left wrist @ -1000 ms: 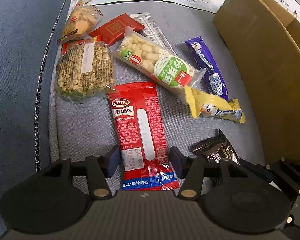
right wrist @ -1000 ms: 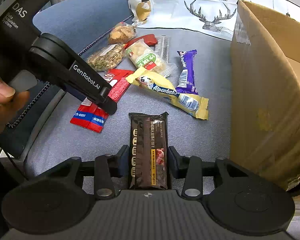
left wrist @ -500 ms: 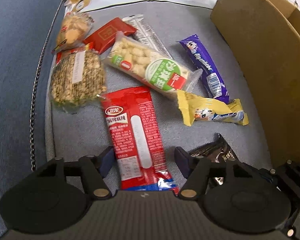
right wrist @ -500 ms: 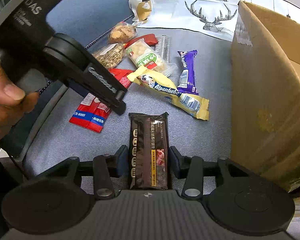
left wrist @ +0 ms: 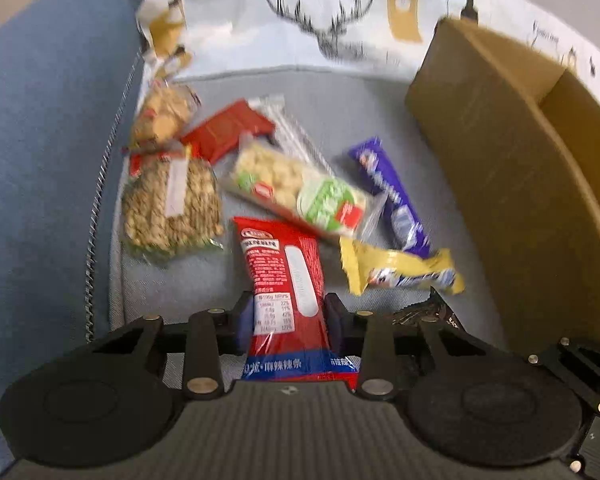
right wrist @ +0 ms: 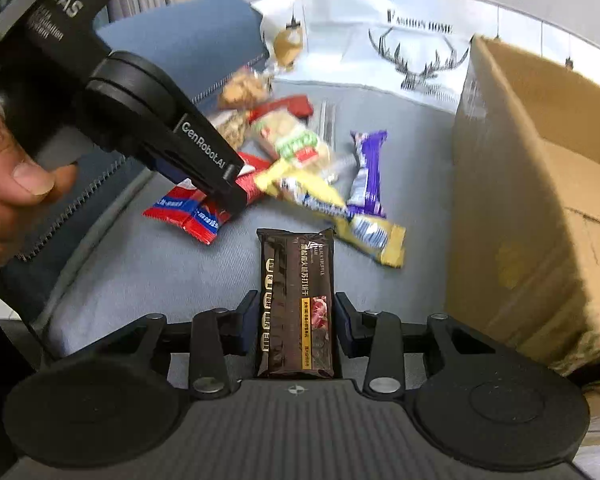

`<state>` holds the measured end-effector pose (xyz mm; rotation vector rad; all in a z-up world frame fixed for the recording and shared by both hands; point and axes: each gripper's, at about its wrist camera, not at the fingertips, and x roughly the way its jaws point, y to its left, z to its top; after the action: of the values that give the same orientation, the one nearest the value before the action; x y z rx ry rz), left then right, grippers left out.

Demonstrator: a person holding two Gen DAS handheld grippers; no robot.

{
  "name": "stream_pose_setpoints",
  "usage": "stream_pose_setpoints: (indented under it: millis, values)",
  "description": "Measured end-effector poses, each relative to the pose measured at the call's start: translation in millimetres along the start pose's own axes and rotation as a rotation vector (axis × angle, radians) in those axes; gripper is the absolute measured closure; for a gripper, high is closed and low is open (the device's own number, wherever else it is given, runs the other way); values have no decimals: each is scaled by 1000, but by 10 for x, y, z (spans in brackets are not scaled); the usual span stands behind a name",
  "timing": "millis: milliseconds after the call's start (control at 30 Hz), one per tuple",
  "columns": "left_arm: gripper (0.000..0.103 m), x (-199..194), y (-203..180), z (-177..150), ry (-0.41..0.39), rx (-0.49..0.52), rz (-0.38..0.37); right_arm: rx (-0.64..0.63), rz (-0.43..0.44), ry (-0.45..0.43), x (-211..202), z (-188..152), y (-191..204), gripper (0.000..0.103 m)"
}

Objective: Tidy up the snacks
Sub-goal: 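Lift the brown bar with the right gripper while the left lifts the red pack, then carry the brown bar with the right gripper while the left carries the red pack over the box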

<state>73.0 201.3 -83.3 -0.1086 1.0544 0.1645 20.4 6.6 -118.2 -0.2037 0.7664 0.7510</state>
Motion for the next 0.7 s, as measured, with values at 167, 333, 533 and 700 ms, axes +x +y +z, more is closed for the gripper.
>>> stream_pose_setpoints:
  millis: [167, 333, 533, 700]
  values:
    - [66, -223, -5, 14, -91, -7, -15, 7, -15, -86, -250, 91, 26, 62]
    - [67, -389, -28, 32, -161, -14, -23, 22, -20, -166, -525, 191, 8, 62]
    - [67, -540, -64, 95, -212, -42, -9, 38, -26, -232, -805, 293, -87, 62]
    - [67, -658, -111, 149, -249, -73, -2, 69, -22, -300, -1058, 444, -246, 62]
